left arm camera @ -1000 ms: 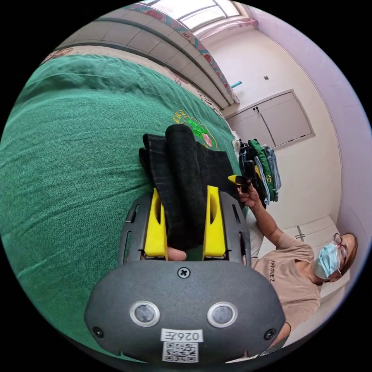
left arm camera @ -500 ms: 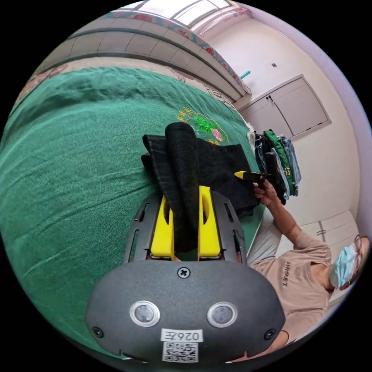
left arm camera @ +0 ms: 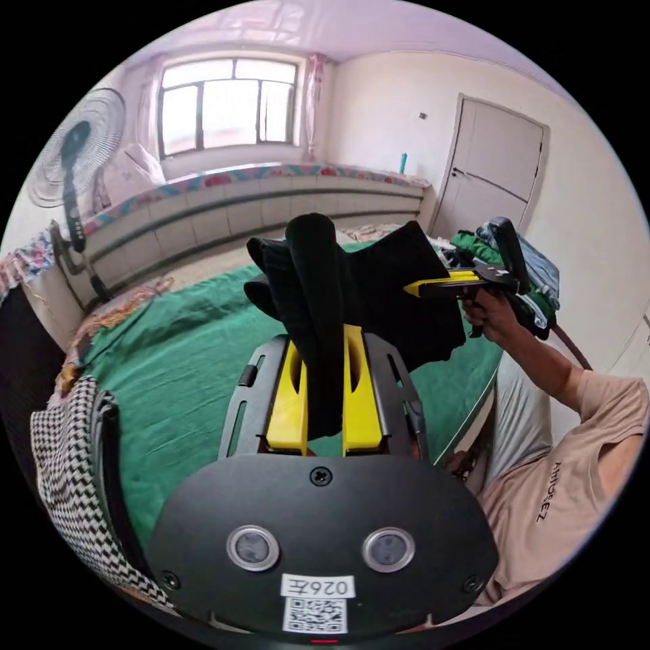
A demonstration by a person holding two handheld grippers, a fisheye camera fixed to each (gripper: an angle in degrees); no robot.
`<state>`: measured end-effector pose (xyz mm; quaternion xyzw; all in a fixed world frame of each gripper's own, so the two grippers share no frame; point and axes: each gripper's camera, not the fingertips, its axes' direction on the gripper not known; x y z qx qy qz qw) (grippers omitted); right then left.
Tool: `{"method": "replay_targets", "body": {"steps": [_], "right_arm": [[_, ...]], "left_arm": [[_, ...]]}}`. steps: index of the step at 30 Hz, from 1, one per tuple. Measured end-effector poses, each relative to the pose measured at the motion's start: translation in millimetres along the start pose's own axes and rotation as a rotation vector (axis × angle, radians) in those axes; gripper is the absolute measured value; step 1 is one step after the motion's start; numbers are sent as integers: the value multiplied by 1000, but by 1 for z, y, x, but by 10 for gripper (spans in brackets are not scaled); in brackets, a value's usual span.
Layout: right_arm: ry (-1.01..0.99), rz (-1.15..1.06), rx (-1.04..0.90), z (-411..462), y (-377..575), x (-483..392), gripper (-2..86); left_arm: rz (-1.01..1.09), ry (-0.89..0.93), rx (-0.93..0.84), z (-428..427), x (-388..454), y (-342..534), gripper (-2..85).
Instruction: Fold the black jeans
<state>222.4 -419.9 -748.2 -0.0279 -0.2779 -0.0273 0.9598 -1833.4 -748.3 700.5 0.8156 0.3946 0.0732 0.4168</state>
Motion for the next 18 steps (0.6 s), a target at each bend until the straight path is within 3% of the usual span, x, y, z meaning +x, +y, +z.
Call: {"method": "replay_targets", "body": {"steps": [6, 11, 18], "right_arm": [[-88, -274, 92, -38, -94, -191, 4], [-80, -655, 109, -12, -169, -428, 4], [-31, -923, 115, 55, -229, -675, 9]], "left_arm": [[-180, -218, 275, -255, -25, 79, 82], [-408, -455, 415, -438, -65, 166, 83], [-658, -633, 555, -567, -139, 234, 86]]}}
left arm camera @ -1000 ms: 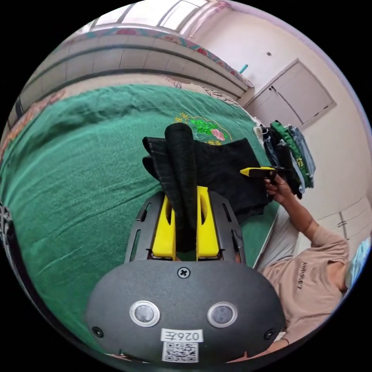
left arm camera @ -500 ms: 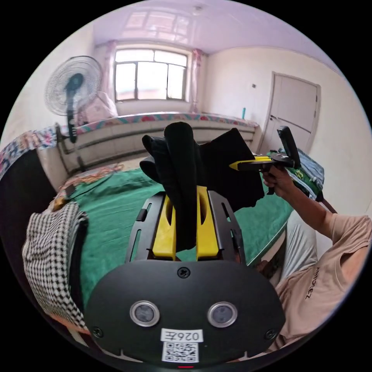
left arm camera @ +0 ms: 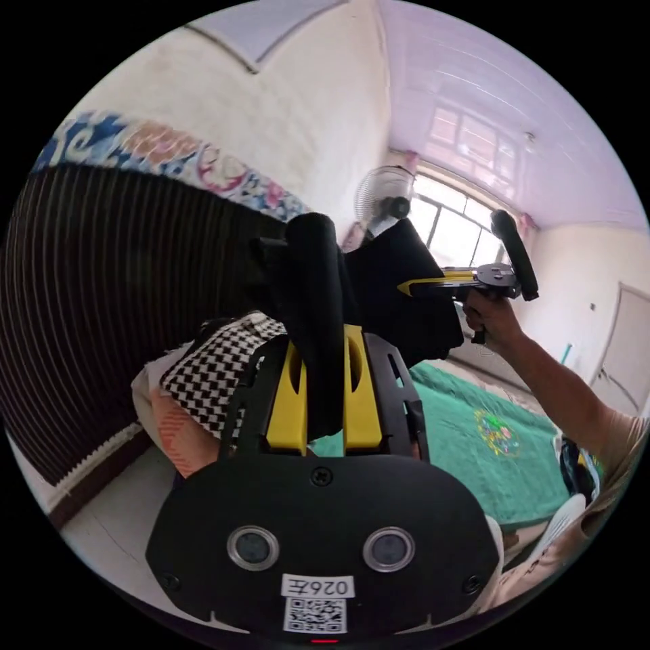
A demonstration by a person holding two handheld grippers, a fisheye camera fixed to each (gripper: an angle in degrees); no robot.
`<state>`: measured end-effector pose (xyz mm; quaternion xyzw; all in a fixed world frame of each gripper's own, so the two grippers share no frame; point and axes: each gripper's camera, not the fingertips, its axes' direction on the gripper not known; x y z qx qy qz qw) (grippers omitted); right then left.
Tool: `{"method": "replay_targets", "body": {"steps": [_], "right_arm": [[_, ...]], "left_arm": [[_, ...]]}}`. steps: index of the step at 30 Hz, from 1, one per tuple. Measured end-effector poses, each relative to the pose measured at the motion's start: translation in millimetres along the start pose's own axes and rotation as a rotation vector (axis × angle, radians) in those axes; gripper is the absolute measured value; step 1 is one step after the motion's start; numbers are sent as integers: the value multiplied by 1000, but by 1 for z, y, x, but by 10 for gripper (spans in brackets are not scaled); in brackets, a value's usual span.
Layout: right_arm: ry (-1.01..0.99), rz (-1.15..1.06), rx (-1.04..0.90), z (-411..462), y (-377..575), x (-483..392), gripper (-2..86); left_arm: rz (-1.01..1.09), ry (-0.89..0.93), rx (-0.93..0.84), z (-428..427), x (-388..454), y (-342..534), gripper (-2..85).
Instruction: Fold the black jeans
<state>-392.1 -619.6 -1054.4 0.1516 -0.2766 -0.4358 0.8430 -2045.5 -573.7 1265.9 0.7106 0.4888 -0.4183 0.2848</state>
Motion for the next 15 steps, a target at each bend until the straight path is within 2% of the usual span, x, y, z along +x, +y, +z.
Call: {"method": "replay_targets", "body": {"steps": [3, 4, 5, 7, 8, 11, 13, 15], "right_arm": [[1, -69, -56, 69, -69, -35, 32], [16, -34, -124, 102, -86, -45, 33], [18, 4, -215, 132, -94, -54, 23], [53, 18, -227, 151, -88, -69, 14], [86, 37, -175, 149, -74, -78, 2], [122, 53, -50, 135, -30, -101, -10], [105, 109, 0, 135, -2, -111, -11], [19, 155, -38, 149, 21, -119, -11]], "left_arm": [[-146, -62, -13, 27, -62, -9, 107], [-216, -94, -97, 48, -84, -8, 118], [-274, -126, -172, 58, -99, -5, 127], [-296, -182, -170, 42, -103, -2, 113], [-274, -161, -51, 15, -94, 2, 56], [-198, -213, 263, -48, -43, 1, -1], [-109, -219, 311, -51, -7, -14, -6], [7, -158, 274, -28, 26, -32, -8]]}}
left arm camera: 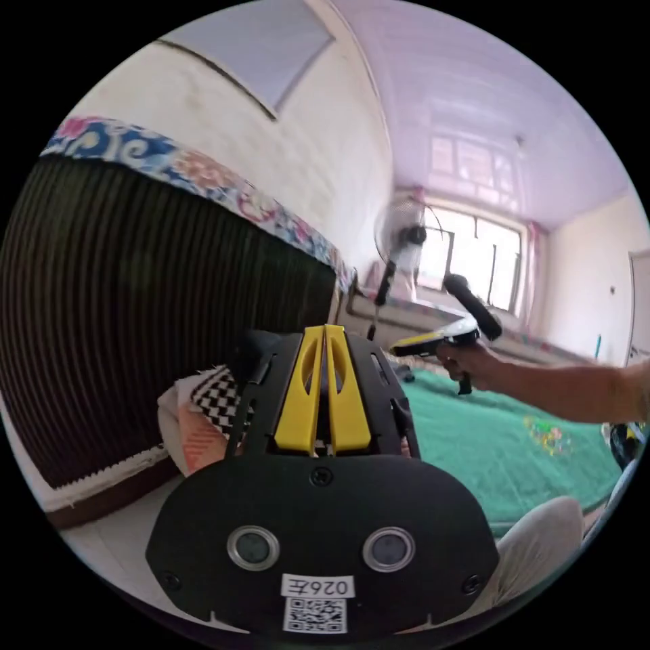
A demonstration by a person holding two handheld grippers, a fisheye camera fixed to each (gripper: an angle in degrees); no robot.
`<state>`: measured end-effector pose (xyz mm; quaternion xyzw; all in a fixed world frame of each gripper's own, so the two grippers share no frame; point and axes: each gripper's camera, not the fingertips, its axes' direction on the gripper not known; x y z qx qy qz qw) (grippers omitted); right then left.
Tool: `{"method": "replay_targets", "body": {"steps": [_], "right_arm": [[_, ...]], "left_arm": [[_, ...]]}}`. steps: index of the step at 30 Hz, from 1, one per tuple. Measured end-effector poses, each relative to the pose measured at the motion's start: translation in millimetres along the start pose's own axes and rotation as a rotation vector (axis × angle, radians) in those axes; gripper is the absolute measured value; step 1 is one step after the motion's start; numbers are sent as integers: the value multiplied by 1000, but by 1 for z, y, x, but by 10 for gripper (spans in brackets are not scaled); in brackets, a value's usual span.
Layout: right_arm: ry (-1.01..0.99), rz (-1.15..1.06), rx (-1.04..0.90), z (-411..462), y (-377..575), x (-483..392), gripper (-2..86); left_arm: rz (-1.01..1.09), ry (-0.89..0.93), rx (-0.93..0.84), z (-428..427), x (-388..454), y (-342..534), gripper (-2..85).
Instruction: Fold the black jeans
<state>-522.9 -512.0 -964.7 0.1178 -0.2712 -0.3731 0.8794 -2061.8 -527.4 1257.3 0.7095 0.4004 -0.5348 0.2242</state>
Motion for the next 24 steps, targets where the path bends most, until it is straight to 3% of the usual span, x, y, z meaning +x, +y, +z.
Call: {"method": "replay_targets", "body": {"steps": [2, 4, 6, 9, 14, 16, 21, 24], "right_arm": [[-188, 43, -213, 42, 28, -6, -11], [-225, 74, -232, 48, 50, -7, -11], [-171, 84, -254, 38, 71, -7, -12], [-63, 28, -106, -16, 126, -11, -12], [-29, 143, 229, -154, 312, 1, -12], [-36, 166, 275, -194, 393, 3, -12], [179, 218, 193, -275, 615, -16, -12], [327, 397, 116, -326, 751, -26, -11]], "left_arm": [[109, 8, -240, 71, 40, -1, -9], [115, -20, -428, 124, 58, 13, -10], [52, 8, -340, 116, 74, 14, -10], [7, 27, -277, 96, 119, 12, -10], [204, 59, -104, 52, 262, 13, -10], [278, 67, -55, 44, 321, 16, -10], [342, 329, 4, 56, 478, 29, -10], [399, 574, -26, 88, 598, 46, -10]]}}
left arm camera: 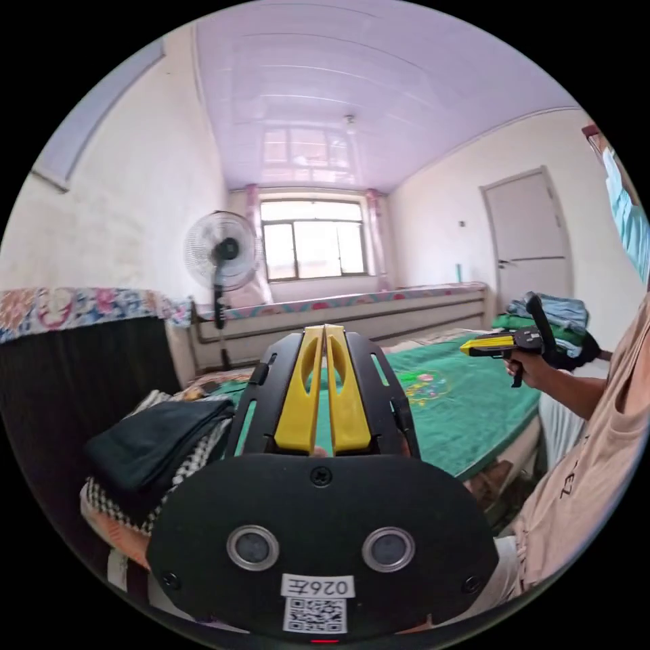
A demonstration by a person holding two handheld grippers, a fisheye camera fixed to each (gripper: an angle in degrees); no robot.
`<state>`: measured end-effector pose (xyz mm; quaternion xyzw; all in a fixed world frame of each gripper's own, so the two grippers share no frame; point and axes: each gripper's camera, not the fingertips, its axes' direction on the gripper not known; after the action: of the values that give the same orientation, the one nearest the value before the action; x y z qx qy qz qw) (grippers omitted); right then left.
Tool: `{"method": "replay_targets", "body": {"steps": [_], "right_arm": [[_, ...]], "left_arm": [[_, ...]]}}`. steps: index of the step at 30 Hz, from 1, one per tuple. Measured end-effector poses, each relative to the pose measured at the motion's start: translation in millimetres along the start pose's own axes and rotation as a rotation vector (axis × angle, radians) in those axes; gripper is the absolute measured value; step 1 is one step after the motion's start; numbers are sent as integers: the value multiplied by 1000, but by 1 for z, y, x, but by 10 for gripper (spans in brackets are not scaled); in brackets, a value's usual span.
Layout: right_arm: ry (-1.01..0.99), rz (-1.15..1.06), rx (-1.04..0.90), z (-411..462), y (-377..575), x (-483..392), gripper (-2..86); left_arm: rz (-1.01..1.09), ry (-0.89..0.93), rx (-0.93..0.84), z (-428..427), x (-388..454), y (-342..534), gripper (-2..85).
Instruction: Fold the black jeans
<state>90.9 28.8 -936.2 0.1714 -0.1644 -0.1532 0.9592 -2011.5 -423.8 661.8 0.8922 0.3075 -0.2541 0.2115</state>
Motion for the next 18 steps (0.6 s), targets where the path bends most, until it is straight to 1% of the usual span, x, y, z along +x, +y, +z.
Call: {"method": "replay_targets", "body": {"steps": [2, 3, 5, 6, 8, 9, 11, 12, 13, 14, 15, 17, 18], "right_arm": [[60, 155, -49, -50, 89, 49, -7], [61, 186, -50, -64, 111, 60, -6], [95, 310, -13, -125, 196, 99, -6], [117, 342, 0, -141, 217, 108, -6], [258, 464, 60, -207, 296, 138, -8], [297, 490, 82, -224, 316, 144, -9], [477, 604, 165, -291, 391, 164, -9], [517, 627, 183, -306, 408, 168, -9], [595, 674, 214, -336, 443, 177, -8], [667, 714, 236, -362, 476, 186, -7], [700, 730, 243, -373, 492, 190, -6], [812, 793, 245, -409, 553, 212, 5], [826, 807, 239, -415, 567, 219, 10]], "left_arm": [[66, 152, -29, 83, 78, -21, -9], [90, 195, -31, 103, 100, -26, -9], [187, 394, -24, 181, 194, -46, -9], [210, 446, -26, 201, 218, -50, -9], [276, 627, -49, 281, 314, -61, -8], [286, 662, -57, 301, 338, -63, -8], [316, 807, -85, 385, 436, -62, -3], [318, 847, -95, 406, 459, -61, 0], [312, 933, -114, 450, 507, -58, 8], [304, 1027, -130, 493, 554, -54, 40], [298, 1071, -141, 515, 578, -51, 57], [245, 1220, -201, 605, 672, -40, 101], [231, 1252, -217, 627, 694, -37, 109]]}}
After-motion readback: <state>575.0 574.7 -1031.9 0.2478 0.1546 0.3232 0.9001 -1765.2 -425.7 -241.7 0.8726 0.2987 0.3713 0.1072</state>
